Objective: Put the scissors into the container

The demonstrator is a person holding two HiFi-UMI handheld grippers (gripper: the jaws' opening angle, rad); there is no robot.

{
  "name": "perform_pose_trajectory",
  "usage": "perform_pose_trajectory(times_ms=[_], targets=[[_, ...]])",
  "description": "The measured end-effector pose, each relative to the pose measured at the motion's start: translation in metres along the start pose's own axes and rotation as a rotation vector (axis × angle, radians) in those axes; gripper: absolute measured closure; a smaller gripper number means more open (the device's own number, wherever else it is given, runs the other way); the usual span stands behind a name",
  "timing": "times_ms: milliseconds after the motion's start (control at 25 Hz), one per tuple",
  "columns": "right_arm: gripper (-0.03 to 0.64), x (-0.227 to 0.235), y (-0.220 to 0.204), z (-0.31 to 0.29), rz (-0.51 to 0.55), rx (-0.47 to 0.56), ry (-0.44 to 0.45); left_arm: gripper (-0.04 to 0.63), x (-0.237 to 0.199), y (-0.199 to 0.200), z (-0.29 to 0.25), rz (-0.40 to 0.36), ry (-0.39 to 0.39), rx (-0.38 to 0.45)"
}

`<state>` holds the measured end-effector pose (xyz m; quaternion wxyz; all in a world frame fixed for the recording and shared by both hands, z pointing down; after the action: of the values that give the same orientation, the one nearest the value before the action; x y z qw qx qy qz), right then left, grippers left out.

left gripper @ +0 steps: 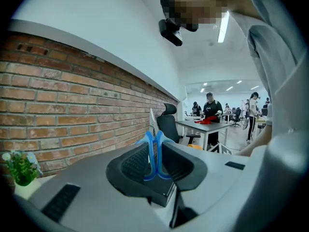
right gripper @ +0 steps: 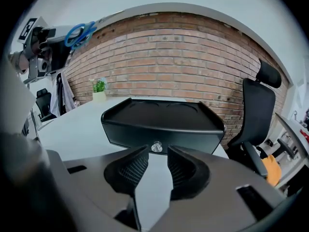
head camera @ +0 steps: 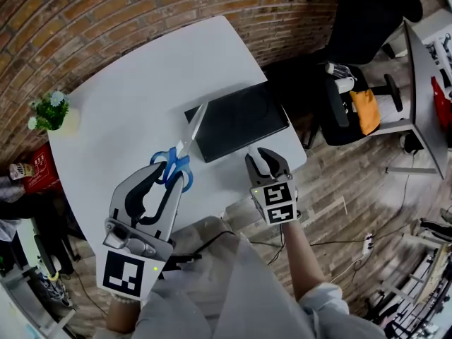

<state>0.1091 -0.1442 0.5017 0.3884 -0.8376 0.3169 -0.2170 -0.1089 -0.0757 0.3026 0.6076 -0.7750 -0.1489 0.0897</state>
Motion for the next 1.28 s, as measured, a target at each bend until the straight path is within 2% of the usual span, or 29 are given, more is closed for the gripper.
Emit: perform_pose_trajectory(times_ms=[320, 680, 1280], targets=[[0.514, 0.006, -0.007, -0.022, 0.004, -0.026, 0.027, 0.491, -0.004, -0.005, 0.000, 0.002, 0.021, -0.017], [0.525, 0.008, -0.009, -0.020, 0.002, 0.000, 0.002, 0.491, 0.000, -0.005, -0.001, -0.003, 0.018, -0.023], [0.525, -0.006, -0.014, -0.015, -0.037, 0.010, -0.034, 0.491, -0.005, -0.006, -0.002, -0.008, -0.052, -0.016]])
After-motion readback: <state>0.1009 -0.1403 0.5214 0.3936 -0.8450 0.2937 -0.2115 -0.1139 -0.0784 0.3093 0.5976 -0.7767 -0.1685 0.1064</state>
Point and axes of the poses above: the fingertips, and each gripper's own axes: z backward along the fingers, x to its right, y out of its top, the point moved 7 cm from there along z, backward along the fingers, and after that the axes turned 11 degrees about y, right-handed, at the moved point
